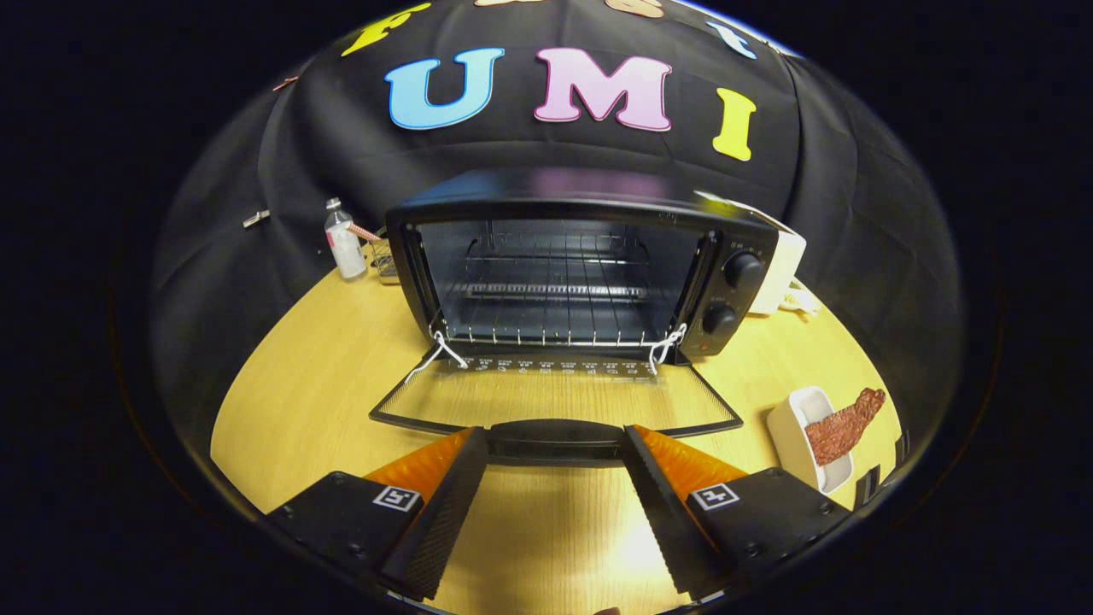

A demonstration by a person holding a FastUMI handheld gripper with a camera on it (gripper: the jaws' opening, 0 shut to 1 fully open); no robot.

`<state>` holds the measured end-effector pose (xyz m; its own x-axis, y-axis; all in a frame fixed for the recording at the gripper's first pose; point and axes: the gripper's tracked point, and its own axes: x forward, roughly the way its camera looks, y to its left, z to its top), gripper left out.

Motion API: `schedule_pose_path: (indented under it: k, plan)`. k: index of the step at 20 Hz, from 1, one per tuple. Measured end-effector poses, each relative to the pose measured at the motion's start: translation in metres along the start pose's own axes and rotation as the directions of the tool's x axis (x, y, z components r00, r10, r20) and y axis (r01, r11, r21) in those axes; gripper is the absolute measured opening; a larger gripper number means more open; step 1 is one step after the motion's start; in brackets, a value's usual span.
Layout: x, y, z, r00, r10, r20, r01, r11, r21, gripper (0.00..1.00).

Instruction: Open the toaster oven, put the food inside, and close the toaster oven door.

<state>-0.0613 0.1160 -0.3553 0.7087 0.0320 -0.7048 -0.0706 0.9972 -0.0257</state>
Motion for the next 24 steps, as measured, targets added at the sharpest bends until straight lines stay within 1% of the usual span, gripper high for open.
schedule_pose_path:
  k: [4,10,13,15,19,21,24]
  plan:
    - [0.01,0.0,-0.023,0.997,0.012,-0.074,-0.012,1.0,0.006,0.99]
    - [0.006,-0.009,-0.028,0.996,0.021,-0.084,-0.023,0.999,-0.027,0.98]
    - [-0.004,-0.008,-0.022,0.995,0.067,-0.069,-0.071,0.996,-0.056,0.98]
    - [-0.017,-0.015,-0.011,0.995,0.092,-0.032,-0.095,0.991,-0.092,0.98]
    - [-0.049,-0.032,0.027,0.987,0.144,0.067,-0.138,0.986,-0.092,0.98]
    - [-0.068,-0.048,0.051,0.98,0.154,0.13,-0.142,0.985,-0.094,0.98]
    - [-0.093,-0.082,0.082,0.967,0.139,0.213,-0.128,0.99,-0.067,0.98]
